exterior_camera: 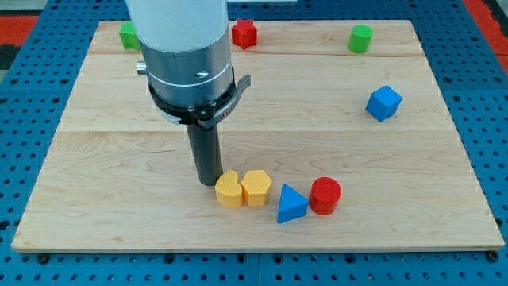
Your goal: Push the blue cube above the blue triangle
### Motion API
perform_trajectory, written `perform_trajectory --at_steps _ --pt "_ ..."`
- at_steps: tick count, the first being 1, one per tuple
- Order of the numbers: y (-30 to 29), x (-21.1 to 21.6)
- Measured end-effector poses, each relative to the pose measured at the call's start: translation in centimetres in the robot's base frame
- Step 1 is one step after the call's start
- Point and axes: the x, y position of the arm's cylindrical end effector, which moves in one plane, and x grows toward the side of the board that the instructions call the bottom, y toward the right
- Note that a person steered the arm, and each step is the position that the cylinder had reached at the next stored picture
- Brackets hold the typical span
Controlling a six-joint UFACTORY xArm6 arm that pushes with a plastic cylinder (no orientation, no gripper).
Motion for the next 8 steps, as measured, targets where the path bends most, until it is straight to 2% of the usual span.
perform_trajectory --at_steps 1,4,5,8 --pt "1.9 -5.1" --pt "23.8 -21.3" --pt "32.4 -21.1" --pt "28.7 -11.9"
